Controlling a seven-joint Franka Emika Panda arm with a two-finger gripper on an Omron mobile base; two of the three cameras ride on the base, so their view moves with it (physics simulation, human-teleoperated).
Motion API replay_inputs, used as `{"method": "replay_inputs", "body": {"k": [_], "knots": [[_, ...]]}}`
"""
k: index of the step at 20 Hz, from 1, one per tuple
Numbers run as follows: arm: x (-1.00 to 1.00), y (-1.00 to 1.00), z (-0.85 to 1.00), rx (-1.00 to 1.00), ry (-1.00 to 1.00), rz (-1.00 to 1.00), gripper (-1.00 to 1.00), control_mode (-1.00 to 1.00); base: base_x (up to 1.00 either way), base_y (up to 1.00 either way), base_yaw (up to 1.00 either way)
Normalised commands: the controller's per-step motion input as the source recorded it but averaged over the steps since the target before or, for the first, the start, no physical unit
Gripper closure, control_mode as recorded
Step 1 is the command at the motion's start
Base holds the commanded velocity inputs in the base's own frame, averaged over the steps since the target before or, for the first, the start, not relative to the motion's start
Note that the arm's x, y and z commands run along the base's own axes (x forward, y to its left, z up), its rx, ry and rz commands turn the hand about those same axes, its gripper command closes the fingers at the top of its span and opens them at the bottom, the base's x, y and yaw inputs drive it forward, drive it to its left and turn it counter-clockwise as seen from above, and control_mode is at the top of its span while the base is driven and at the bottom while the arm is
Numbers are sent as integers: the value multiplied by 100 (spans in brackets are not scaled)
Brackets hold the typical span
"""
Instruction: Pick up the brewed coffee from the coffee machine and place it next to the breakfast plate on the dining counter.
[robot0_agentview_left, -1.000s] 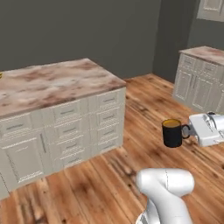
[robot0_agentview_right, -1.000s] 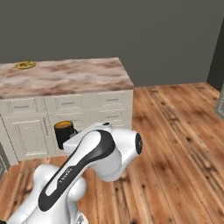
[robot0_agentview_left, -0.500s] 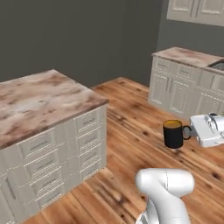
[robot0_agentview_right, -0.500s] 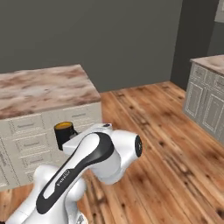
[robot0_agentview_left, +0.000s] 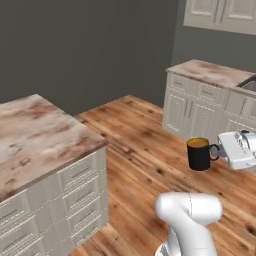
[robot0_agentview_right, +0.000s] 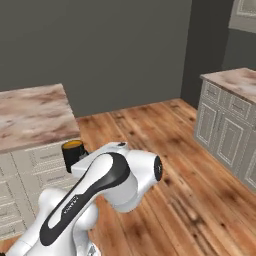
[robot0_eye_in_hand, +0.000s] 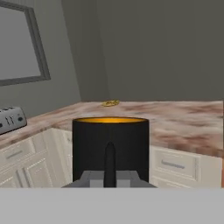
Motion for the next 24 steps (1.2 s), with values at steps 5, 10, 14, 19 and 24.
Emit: {"method": "replay_inputs", "body": {"k": [5,10,14,19,24], "knots": [[0,0,0,0,0,0,100,100,100,-48,0],[0,0,0,0,0,0,100,100,100,-28,3],[0,0,0,0,0,0,100,100,100,-4,14],[0,0,0,0,0,0,100,100,100,0,17],[0,0,0,0,0,0,100,100,100,0,22]]}}
